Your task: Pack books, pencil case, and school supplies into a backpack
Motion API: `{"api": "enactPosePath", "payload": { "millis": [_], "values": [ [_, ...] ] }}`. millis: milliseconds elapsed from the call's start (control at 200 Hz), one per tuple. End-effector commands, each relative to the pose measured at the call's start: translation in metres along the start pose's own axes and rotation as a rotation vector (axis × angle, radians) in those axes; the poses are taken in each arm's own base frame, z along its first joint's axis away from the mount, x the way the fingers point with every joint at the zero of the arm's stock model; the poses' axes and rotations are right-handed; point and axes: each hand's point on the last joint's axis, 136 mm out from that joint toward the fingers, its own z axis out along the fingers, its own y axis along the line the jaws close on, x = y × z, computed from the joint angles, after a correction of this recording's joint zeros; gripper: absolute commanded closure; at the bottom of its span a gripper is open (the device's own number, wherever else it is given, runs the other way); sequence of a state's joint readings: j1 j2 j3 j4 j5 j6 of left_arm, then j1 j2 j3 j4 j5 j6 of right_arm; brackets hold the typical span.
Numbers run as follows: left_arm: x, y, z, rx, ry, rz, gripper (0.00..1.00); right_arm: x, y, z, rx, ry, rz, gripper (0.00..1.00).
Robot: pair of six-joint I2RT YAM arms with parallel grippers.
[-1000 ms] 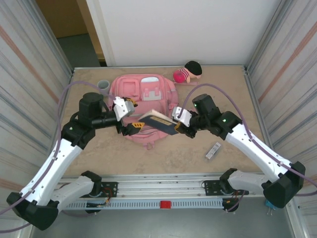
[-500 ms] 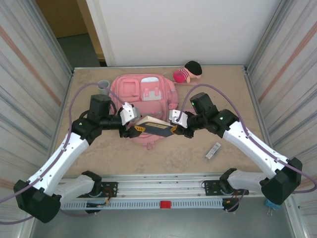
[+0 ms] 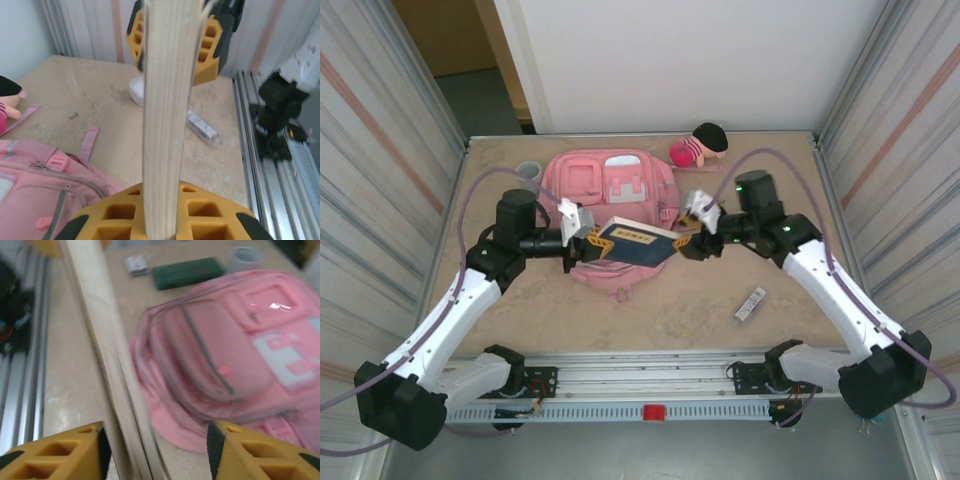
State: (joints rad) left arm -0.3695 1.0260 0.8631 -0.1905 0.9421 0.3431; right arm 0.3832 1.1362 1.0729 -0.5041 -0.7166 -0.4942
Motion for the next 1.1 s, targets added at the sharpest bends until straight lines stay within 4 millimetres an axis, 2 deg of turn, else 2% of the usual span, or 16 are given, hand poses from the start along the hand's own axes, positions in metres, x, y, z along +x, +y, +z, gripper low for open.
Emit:
{"api": "enactPosePath", "payload": {
  "millis": [0,55,195,431,697,782,862,957,1022,1077,1097],
  "values": [
    [-0.049,-0.007,-0.014,0.061,-0.206,0.010,1.00,-0.031,-0.001,-0.038,-0.031,-0.252,0.166,0.35],
    [-0.058,-0.005,-0.017,0.059,-0.260,0.005,1.00,-0.037,0.001,-0.050,-0.042,-0.347,0.186,0.31],
    [-0.067,0.000,-0.016,0.074,-0.322,-0.050,1.00,-0.042,0.017,-0.054,-0.102,-0.443,0.190,0.29],
    [-0.082,0.002,-0.017,0.113,-0.394,-0.066,1.00,-0.056,0.022,-0.045,-0.164,-0.524,0.237,0.27],
    [-0.084,0.001,-0.016,0.142,-0.399,-0.084,1.00,-0.077,0.021,-0.036,-0.227,-0.605,0.256,0.33],
    [-0.086,0.000,-0.016,0.148,-0.405,-0.083,1.00,-0.082,0.021,-0.033,-0.252,-0.618,0.264,0.42],
    [-0.087,0.000,-0.016,0.144,-0.410,-0.083,1.00,-0.084,0.021,-0.030,-0.270,-0.625,0.273,0.56],
    [-0.086,0.001,-0.016,0.139,-0.408,-0.088,1.00,-0.087,0.021,-0.027,-0.291,-0.635,0.275,0.68],
    [-0.083,0.005,-0.014,0.118,-0.399,-0.100,0.91,-0.089,0.025,-0.027,-0.313,-0.633,0.261,0.82],
    [-0.079,0.012,-0.013,0.069,-0.385,-0.102,0.77,-0.089,0.024,-0.028,-0.310,-0.634,0.254,1.00],
    [-0.075,0.016,-0.011,0.044,-0.369,-0.105,0.72,-0.088,0.021,-0.029,-0.295,-0.639,0.256,1.00]
  ]
}}
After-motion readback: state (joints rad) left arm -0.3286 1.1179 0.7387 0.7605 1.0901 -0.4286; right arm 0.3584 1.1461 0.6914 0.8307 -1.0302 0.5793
